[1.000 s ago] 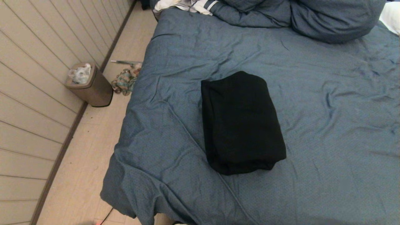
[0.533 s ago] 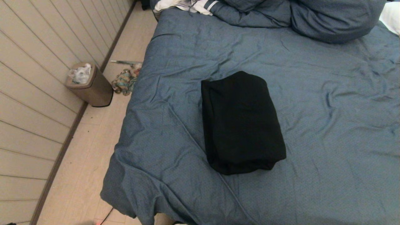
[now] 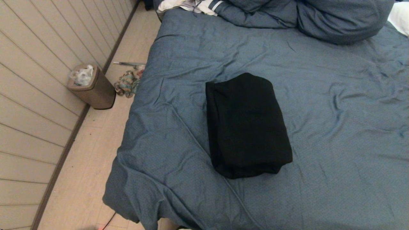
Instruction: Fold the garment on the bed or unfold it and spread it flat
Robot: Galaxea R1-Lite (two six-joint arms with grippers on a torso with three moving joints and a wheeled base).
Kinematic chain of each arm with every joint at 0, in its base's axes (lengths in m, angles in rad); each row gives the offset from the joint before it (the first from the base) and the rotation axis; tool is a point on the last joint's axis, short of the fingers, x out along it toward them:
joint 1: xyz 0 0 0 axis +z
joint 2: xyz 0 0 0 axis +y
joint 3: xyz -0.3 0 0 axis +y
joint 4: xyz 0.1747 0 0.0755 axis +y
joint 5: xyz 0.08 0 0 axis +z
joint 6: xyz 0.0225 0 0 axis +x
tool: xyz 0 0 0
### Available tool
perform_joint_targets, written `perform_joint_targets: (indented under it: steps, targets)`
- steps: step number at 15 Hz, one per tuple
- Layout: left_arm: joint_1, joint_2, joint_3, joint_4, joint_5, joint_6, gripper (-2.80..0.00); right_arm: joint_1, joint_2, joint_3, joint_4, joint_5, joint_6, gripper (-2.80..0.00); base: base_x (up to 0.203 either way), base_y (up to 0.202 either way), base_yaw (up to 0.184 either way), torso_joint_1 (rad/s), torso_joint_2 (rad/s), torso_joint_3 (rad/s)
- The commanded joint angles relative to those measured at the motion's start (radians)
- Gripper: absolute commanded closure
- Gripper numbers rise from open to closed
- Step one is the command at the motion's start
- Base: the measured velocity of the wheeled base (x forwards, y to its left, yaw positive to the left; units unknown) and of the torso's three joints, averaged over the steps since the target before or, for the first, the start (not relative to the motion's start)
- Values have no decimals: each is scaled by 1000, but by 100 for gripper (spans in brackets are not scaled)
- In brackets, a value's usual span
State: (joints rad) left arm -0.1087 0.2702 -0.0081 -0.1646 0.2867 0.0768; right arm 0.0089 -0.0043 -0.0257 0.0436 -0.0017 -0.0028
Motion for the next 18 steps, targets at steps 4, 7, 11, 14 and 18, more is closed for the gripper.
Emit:
perform_joint_targets:
  steps: [4,7,11,14,18]
  targets:
    - [123,-77,-40,162,84,10,0,0,-5,1,3,1,0,0,0,0,0,0,0,0]
    - [116,-193,-47,183,-26,14,0,2,-5,4,3,0,1,0,0,0,0,0,0,0]
    - [109,-268,-48,181,-394,33,0,2,-6,4,4,0,3,0,0,0,0,0,0,0]
    - [109,-269,-94,332,-316,11,0,2,-6,7,-5,-2,4,0,0,0,0,0,0,0]
    - [109,-269,-73,309,-228,33,0,2,-5,7,-5,-3,9,0,0,0,0,0,0,0]
